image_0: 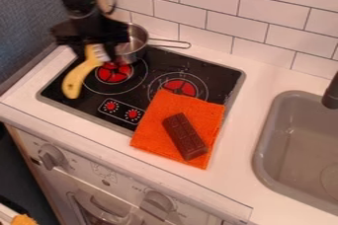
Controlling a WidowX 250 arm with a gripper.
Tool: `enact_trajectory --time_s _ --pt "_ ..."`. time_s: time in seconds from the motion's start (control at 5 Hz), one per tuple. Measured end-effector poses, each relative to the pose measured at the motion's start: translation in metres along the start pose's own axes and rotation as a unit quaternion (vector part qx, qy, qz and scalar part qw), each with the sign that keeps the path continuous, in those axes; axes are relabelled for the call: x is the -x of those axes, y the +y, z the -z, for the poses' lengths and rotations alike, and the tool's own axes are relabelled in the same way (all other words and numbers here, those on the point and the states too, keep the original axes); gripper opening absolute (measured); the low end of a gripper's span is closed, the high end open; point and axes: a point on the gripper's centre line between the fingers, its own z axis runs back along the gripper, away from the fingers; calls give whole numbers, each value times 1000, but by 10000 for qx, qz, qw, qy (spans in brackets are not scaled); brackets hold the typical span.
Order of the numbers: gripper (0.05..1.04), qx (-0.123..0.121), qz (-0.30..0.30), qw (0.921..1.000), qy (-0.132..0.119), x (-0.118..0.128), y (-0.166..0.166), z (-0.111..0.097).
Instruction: Moved the brush to the upper right corner of the cooker
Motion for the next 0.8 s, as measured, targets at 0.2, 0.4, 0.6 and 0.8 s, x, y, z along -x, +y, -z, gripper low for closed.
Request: enact_trajectory --time_s 0.2,0.4,0.6,0.8 --pt "577 365 234 9990 -142 -6 -39 -9" --pt "576 607 541 9963 -276 -10 -83 -20" --pt "576 707 887 9934 -160 -4 -125 -7" --pt "575 823 1004 9915 11 6 -149 8"
